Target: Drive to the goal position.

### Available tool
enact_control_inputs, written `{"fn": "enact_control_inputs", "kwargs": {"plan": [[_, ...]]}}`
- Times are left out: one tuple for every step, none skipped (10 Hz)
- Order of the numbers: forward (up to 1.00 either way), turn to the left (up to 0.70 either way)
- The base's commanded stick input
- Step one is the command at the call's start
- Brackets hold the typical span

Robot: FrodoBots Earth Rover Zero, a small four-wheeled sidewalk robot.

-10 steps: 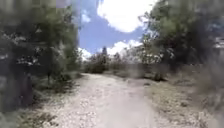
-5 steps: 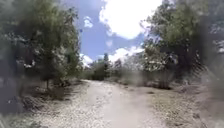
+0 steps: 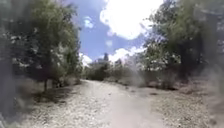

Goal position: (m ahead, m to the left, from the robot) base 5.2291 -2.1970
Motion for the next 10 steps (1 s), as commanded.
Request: {"fn": "enact_control_inputs", "kwargs": {"plan": [[0.45, 0.00], [0.45, 0.00], [0.45, 0.00], [0.45, 0.00], [0.45, 0.00], [0.45, 0.00], [0.45, 0.00], [0.45, 0.14], [0.45, 0.25], [0.45, 0.27]]}}
